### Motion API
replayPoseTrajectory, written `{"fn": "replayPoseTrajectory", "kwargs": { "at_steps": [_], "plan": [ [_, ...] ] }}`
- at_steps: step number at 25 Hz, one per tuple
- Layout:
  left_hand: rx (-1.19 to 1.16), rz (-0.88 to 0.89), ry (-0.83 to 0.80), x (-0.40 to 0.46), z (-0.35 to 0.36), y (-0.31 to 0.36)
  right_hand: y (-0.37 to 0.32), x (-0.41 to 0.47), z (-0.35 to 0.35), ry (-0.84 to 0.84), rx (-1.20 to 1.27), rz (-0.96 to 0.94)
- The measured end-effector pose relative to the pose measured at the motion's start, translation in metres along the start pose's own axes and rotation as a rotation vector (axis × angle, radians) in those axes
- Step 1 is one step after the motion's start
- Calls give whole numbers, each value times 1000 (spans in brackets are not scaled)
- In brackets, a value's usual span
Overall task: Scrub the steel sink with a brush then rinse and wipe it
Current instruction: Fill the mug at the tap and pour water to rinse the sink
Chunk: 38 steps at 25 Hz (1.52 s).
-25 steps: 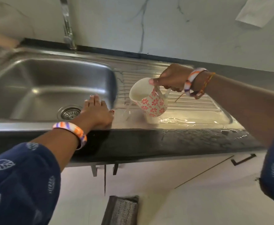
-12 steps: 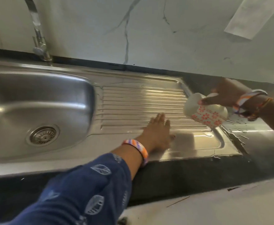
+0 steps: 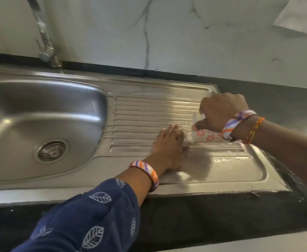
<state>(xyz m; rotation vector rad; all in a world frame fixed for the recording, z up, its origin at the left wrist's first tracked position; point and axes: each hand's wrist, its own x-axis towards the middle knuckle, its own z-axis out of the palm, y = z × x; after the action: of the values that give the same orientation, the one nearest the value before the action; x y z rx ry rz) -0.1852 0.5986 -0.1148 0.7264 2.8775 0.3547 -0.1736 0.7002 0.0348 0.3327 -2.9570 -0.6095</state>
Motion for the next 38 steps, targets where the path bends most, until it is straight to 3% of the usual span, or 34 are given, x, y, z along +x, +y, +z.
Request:
{"fn": "replayPoseTrajectory", "kwargs": {
  "at_steps": [7, 11, 14, 18, 21, 24, 29, 34, 38],
  "plan": [
    [11, -322, 49, -66, -31, -132, -106, 61, -52, 107, 56, -300],
    [92, -483, -63, -101, -58, -218, -167, 107, -81, 129, 130, -356],
    [20, -572, -68, -116, -88, -280, -199, 141, -92, 79, 236, -331],
    [-62, -609, -53, -110, -147, -363, -230, 200, -91, -136, 707, -195],
    [-152, -606, 64, -83, -187, -404, -264, 219, -68, -243, 1282, 88],
    [-353, -595, 189, -39, -212, -422, -297, 228, -49, -328, 1625, 309],
    [-580, -580, 311, 14, -219, -453, -330, 242, -39, -388, 1736, 414],
    [-1452, -725, 215, 3, -200, -473, -357, 255, -26, -330, 1769, 477],
    [-1568, -824, 240, -2, -196, -471, -370, 258, -15, -314, 1806, 552]
  ]
}}
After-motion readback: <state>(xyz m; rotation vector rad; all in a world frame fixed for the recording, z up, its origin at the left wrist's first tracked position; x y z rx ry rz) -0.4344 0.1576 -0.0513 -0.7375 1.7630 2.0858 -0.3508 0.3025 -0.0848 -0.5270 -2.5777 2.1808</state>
